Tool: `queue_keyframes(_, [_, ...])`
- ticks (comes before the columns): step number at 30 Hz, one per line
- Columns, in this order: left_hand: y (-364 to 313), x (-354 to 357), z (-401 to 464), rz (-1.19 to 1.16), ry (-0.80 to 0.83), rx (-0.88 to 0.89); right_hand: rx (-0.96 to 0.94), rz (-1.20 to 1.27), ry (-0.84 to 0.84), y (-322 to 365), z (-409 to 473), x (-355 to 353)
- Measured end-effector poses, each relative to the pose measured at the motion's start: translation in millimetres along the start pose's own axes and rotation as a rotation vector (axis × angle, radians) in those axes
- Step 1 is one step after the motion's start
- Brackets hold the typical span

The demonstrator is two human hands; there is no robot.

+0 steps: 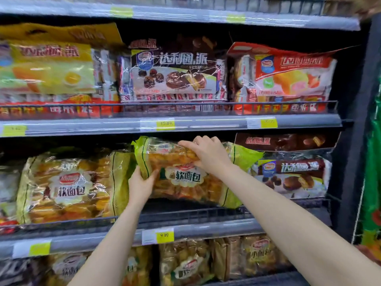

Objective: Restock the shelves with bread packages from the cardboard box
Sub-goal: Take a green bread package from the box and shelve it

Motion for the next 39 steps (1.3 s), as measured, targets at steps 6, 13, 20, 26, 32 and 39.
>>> queue_keyframes(6, [48.6,31.7,64.7,0.069,-0.01,-0.154,0.021,0.015,0.225,-22.1,55.0,73.3])
queue_keyframes(13, [69.4,51.0,95.4,0.182,-0.084,-0.206,0.046,0.019,0.106,-25.1,65.5,128.5])
queue_keyframes(20, [64.6,50.4,84.7,0.205,-0.071,-0.244,0.09,0.097,0.076,-14.9,40.1,127.5])
queue_keyframes(26, [45.2,49.4,49.9,0.349,-0.061,-0.16,0.007,0.017,-0.055,-21.9,-43.0,104.7])
queue_keyframes(32, [38.1,73.6,-2.7,0.511,0.133,-0.05,0.256,0.205,0.084,-24.8,-109.4,108.0])
queue_keyframes(39, [58.2,78.3,-2.9,0.52,0.241,-0.129,0.304,0.356,0.28,-26.5,-82.9,141.5])
Point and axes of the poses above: each hand's wrist, its own z-axis towards the middle knuckle, its own x-axis out of the palm, y = z × x, the point moved 2 cm from there along z, towards the middle knuckle, and after that the axes turned 1 degree about y, right-handed, at the moved point
